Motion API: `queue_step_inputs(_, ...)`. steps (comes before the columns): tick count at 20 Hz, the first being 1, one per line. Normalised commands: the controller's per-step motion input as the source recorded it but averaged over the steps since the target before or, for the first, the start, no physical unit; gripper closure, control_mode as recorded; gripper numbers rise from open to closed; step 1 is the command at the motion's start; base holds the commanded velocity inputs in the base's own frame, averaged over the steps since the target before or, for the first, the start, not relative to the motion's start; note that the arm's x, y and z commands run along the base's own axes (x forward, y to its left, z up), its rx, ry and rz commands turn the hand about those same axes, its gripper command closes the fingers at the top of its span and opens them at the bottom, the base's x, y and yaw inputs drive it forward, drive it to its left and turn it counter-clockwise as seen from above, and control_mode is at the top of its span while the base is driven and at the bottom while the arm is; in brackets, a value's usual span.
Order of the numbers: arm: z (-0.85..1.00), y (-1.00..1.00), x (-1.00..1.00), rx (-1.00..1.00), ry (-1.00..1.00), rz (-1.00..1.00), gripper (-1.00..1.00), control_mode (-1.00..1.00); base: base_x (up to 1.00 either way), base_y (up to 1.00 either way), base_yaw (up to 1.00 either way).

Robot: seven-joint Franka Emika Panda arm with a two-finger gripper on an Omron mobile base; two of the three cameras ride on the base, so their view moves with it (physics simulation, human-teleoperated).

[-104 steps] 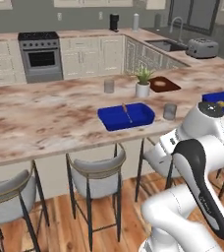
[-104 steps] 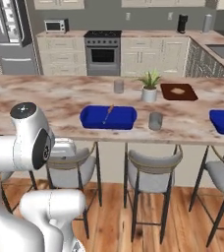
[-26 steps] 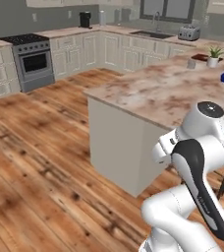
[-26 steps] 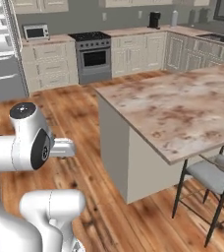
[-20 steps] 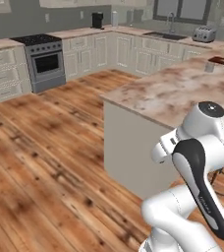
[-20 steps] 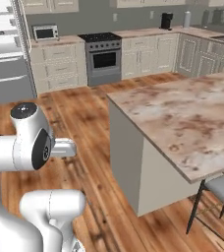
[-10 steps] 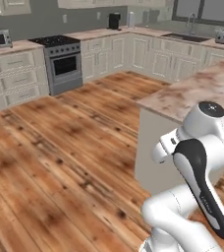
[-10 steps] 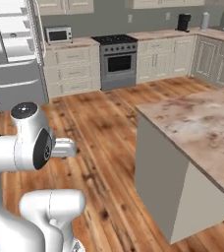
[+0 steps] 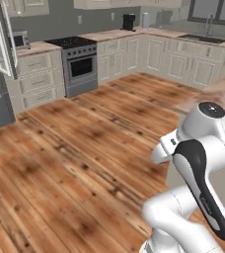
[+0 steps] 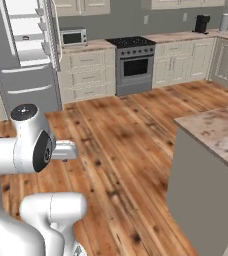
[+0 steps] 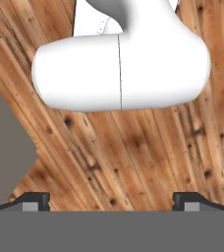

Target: Take the cakes from the fridge and place them on the empty tray on the dining counter.

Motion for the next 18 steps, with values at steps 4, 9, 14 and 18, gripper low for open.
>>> queue_step_inputs(4, 0.0, 0.0, 0.0, 0.0, 0.0, 0.0, -1.0, 1.0, 0.16, 0.73, 0.0)
queue_step_inputs(9, 0.0, 0.0, 0.0, 0.0, 0.0, 0.0, -1.0, 1.0, 0.12, 0.72, 0.0)
queue_step_inputs(14, 0.0, 0.0, 0.0, 0.0, 0.0, 0.0, -1.0, 1.0, 0.25, 0.68, 0.0)
queue_step_inputs(18, 0.0, 0.0, 0.0, 0.0, 0.0, 0.0, -1.0, 1.0, 0.45, 0.67, 0.0)
